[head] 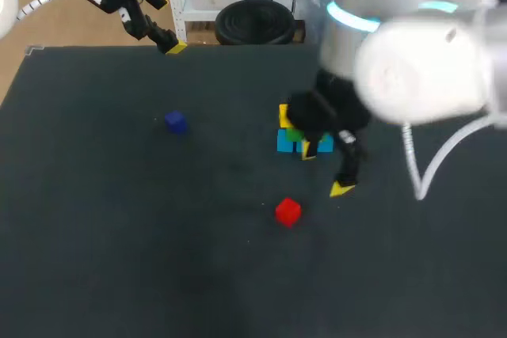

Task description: Place the blue cubes, place green cubes on the blue cubes, place the yellow cubes on the green cubes, then place the red cubes on the yellow cubes, and place purple cube on the red cubes.

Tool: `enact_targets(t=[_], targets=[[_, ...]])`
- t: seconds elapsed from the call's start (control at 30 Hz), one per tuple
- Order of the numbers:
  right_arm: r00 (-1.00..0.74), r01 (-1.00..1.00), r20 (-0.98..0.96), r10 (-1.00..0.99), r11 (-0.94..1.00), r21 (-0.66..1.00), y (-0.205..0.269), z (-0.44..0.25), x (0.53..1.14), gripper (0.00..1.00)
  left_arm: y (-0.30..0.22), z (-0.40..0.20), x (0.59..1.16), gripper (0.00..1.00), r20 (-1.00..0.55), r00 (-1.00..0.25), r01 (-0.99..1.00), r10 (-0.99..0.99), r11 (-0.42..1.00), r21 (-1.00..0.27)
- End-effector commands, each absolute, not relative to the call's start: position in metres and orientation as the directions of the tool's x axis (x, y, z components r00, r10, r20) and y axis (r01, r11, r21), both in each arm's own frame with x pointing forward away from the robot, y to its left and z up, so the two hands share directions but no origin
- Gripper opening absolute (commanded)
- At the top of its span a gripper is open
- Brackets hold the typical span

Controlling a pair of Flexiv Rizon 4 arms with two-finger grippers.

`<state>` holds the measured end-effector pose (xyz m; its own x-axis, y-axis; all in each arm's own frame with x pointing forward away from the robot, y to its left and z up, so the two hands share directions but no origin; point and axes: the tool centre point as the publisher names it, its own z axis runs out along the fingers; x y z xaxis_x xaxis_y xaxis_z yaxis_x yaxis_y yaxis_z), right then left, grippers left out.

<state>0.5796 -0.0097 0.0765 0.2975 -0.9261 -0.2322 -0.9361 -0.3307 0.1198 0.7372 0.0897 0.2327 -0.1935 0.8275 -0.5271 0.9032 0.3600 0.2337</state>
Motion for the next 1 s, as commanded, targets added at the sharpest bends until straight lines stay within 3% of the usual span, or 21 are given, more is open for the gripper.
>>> enact_targets(t=[0.03,0.37,0.47,0.63,0.73,0.87,1.0], targets=[[0.212,-0.953,-0.339,-0.916,-0.271,0.135,-0.068,0.114,0.577,1.0,0.091,0.232,0.738,1.0,-0.529,-0.19,0.904,0.827,0.357,0.234],[0.059,-0.976,-0.455,-0.889,-0.148,0.163,-0.143,0.148,0.571,1.0,0.091,0.232,0.738,1.0,-0.529,-0.19,0.904,0.827,0.357,0.234],[-0.058,-0.991,-0.497,-0.866,-0.012,0.136,-0.167,0.15,0.589,1.0,0.091,0.232,0.738,1.0,-0.529,-0.19,0.904,0.827,0.357,0.234],[-0.29,-0.926,-0.658,-0.695,0.377,0.011,-0.213,0.155,0.639,1.0,0.091,0.232,0.738,1.0,-0.529,-0.19,0.904,0.827,0.357,0.234],[-0.253,-0.864,-0.739,-0.624,0.49,-0.117,-0.231,0.165,0.661,1.0,0.091,0.232,0.738,1.0,-0.529,-0.19,0.904,0.827,0.357,0.234],[-0.217,-0.743,-0.862,-0.459,0.651,-0.159,-0.244,0.176,0.693,1.0,0.091,0.232,0.738,1.0,-0.529,-0.19,0.904,0.827,0.357,0.234],[-0.184,-0.71,-0.873,-0.451,0.675,-0.199,-0.244,0.17,0.715,1.0,0.091,0.232,0.738,1.0,-0.529,-0.19,0.904,0.827,0.357,0.234]])
